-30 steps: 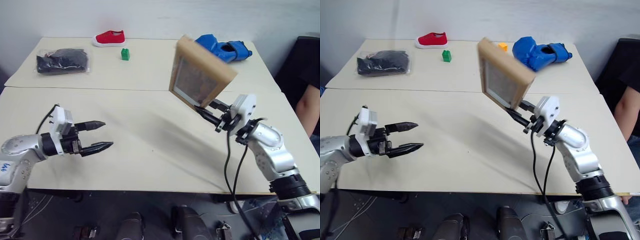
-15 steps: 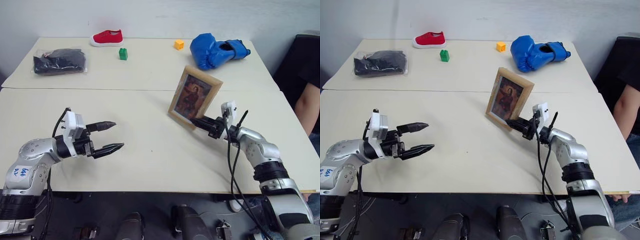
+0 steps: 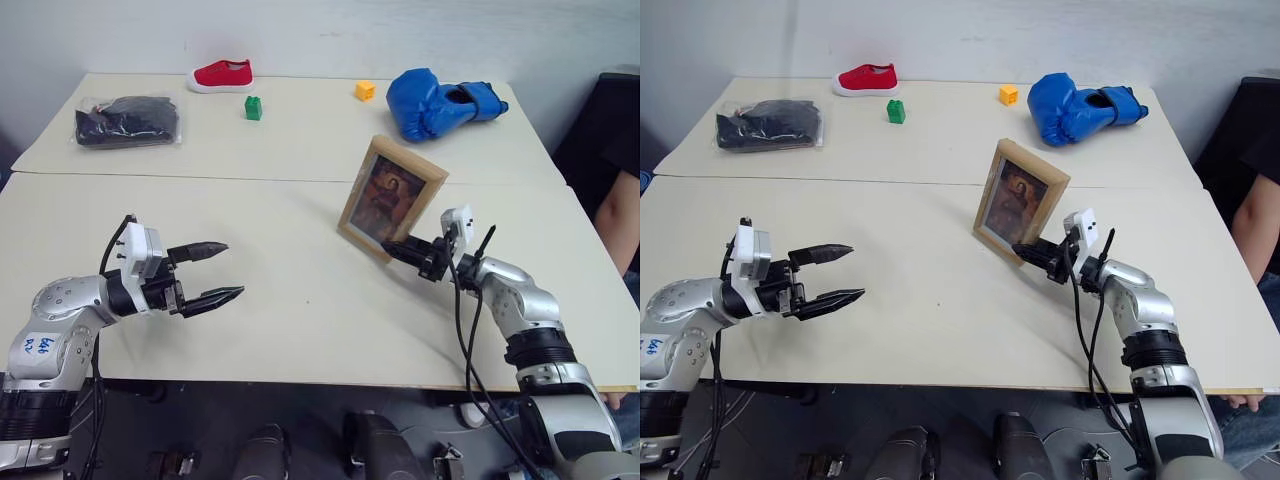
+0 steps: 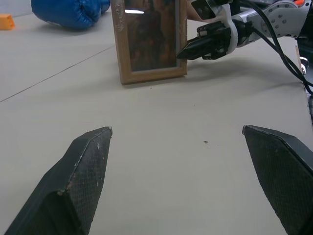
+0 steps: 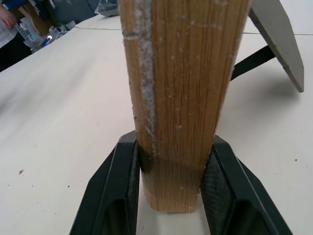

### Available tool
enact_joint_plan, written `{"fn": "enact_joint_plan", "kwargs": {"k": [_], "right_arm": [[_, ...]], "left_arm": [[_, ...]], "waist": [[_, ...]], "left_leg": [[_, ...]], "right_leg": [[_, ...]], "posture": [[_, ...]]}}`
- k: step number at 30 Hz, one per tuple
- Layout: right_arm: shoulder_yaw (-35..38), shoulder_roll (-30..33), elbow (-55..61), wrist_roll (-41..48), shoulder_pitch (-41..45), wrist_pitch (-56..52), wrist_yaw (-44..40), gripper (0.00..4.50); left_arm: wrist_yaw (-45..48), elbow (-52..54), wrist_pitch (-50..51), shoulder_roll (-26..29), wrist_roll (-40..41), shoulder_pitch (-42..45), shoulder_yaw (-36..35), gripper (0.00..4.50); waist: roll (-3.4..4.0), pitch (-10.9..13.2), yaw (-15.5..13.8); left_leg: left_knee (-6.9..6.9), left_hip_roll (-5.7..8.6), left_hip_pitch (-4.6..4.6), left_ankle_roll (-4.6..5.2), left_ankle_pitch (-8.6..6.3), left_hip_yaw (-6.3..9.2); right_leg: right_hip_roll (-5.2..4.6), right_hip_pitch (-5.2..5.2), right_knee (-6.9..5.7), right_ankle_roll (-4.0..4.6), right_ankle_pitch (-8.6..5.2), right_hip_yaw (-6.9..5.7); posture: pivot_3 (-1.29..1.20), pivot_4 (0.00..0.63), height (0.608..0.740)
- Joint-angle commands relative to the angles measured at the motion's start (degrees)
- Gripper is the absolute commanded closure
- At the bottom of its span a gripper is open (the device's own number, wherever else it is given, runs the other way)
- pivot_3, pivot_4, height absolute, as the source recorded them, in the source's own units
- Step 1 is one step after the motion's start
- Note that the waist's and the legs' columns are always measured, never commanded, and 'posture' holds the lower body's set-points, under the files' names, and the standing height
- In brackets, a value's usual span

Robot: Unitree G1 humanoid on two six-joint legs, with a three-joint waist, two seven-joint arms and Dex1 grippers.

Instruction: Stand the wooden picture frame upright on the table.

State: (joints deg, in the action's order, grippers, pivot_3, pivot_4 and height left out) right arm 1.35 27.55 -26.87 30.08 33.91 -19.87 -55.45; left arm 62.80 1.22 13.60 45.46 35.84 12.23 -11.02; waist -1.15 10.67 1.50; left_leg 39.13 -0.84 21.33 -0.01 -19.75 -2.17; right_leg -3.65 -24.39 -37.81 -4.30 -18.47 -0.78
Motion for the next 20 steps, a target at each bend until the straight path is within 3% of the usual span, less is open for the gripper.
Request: {"fn": "enact_joint_plan", "kwargs": {"k": [1,7,13,16,20], "right_arm": [[2.3,1.1,4.3,0.3,-2.7,-0.8,-0.8,2.06],[4.4,3.5,7.3,-0.2,-5.9,-0.4,-2.8,0.04],[6.5,10.4,15.7,-3.8,-15.8,9.9,-9.0,0.04],[10.0,14.6,23.8,-8.9,-27.5,31.7,-15.3,0.04],[11.3,15.2,26.1,-9.9,-33.0,40.5,-15.5,0.04]], "left_arm": [[2.0,-0.7,-1.4,0.1,-1.0,-1.1,-1.3,0.00],[2.9,-3.6,-4.5,-0.6,-3.0,-1.8,-1.8,0.00],[3.1,-6.7,-10.5,-0.6,-5.7,-3.5,-4.0,0.00],[0.3,-8.1,-16.9,0.5,-12.3,-8.1,-5.0,0.00],[-1.1,-7.1,-20.0,0.5,-14.2,-11.5,-6.4,0.00]], "waist": [[-0.01,0.0,0.1],[0.00,0.0,0.2],[0.00,0.0,0.1],[0.05,0.0,0.0],[0.03,0.0,0.2]], "left_leg": [[0.00,0.00,0.01,0.00,0.00,0.01],[-0.01,0.00,0.00,-0.01,0.00,0.00],[-0.07,0.01,0.03,0.04,-0.02,-0.04],[-0.06,0.02,0.01,0.05,-0.03,-0.05],[-0.17,0.00,-0.10,0.03,-0.05,-0.11]], "right_leg": [[0.00,0.01,0.02,0.00,0.00,-0.02],[0.02,-0.03,0.01,0.00,0.00,0.00],[0.02,-0.02,0.08,0.00,0.00,0.00],[0.01,-0.01,0.10,-0.01,0.00,0.02],[0.09,0.04,0.22,-0.01,0.00,0.06]], "posture": [[0.00,0.150,0.740],[0.00,0.150,0.740],[0.00,0.150,0.740],[0.00,0.150,0.740],[0.00,0.150,0.740]]}}
